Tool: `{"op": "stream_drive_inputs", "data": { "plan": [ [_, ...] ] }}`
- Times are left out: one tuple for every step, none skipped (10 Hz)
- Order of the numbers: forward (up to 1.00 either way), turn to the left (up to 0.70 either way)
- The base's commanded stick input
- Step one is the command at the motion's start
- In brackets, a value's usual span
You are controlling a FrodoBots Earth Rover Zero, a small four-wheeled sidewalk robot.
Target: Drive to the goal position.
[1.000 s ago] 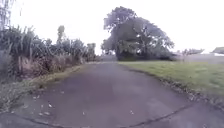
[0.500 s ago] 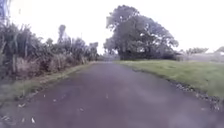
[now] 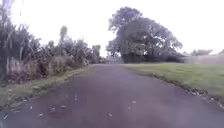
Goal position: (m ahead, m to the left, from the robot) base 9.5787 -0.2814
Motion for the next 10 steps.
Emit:
{"op": "stream_drive_inputs", "data": {
  "plan": [
    [0.85,0.0],
    [0.85,0.0],
    [0.85,0.0],
    [0.85,0.0],
    [0.85,0.0],
    [0.85,0.0],
    [0.85,0.0],
    [0.85,0.0],
    [0.85,0.0],
    [0.85,-0.02]
  ]
}}
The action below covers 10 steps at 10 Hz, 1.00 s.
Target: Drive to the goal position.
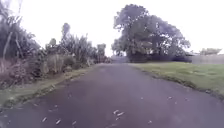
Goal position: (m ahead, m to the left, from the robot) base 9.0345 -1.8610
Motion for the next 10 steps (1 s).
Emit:
{"op": "stream_drive_inputs", "data": {
  "plan": [
    [0.49,-0.53],
    [0.04,-0.83],
    [0.54,-0.53],
    [0.85,-0.26],
    [0.85,-0.03],
    [0.85,0.0],
    [0.85,0.0],
    [0.85,0.0],
    [0.85,0.0],
    [0.85,0.0]
  ]
}}
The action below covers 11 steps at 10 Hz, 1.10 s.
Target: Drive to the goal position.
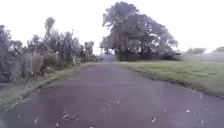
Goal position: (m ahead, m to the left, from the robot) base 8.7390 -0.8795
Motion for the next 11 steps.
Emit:
{"op": "stream_drive_inputs", "data": {
  "plan": [
    [0.85,0.0],
    [0.85,0.0],
    [0.85,0.0],
    [0.85,0.0],
    [0.85,0.0],
    [0.85,0.0],
    [0.85,0.0],
    [0.85,0.0],
    [0.85,0.0],
    [0.85,0.0],
    [0.85,0.0]
  ]
}}
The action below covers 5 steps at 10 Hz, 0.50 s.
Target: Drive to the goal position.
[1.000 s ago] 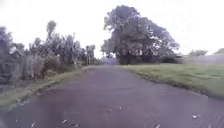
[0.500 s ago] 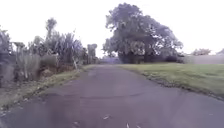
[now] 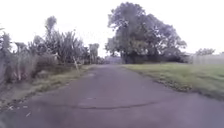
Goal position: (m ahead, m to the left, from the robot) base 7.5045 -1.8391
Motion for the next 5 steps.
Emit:
{"op": "stream_drive_inputs", "data": {
  "plan": [
    [0.85,0.0],
    [0.85,0.0],
    [0.85,0.0],
    [0.85,0.0],
    [0.85,0.0]
  ]
}}
